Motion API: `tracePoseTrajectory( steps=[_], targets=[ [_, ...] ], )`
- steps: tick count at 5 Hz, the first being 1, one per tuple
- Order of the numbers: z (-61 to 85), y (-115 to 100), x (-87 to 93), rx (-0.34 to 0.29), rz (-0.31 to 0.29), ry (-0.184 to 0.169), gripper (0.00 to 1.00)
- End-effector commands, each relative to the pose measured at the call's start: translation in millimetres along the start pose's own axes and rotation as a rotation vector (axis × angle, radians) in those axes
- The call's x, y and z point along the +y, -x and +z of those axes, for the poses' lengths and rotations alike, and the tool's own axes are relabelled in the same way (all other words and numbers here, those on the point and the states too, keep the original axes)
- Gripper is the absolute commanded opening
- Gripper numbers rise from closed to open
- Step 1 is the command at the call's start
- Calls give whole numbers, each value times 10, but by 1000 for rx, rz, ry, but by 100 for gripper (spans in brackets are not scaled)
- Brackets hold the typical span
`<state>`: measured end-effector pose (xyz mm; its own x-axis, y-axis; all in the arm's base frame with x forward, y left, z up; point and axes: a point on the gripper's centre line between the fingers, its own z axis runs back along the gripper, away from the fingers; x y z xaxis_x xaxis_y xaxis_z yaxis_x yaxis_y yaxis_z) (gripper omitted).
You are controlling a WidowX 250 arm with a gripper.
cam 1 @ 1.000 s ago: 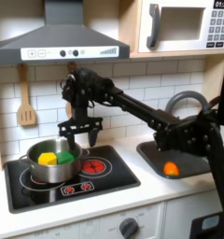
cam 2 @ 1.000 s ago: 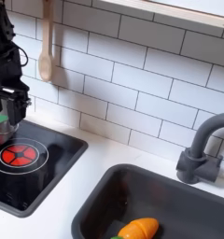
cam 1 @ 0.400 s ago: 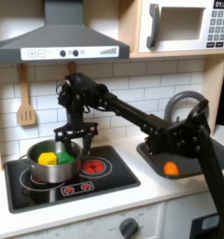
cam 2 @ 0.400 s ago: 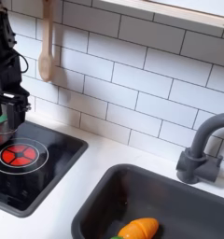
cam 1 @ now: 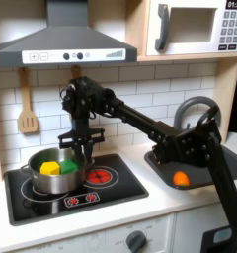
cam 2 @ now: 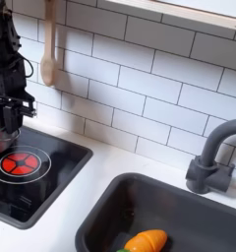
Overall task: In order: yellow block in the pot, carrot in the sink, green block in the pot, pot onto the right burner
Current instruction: 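Move the pot onto the right burner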
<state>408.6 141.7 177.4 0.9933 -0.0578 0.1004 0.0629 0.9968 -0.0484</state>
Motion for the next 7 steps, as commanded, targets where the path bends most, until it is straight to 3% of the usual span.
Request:
tracePoseTrajectory(
  steps=[1, 5, 7],
  targets=[
    [13, 6, -2, -3, -9, -3, 0],
    [25, 127, -194, -2, -43, 8, 0],
    [21, 165, -375, 2, -77, 34, 0]
  ],
)
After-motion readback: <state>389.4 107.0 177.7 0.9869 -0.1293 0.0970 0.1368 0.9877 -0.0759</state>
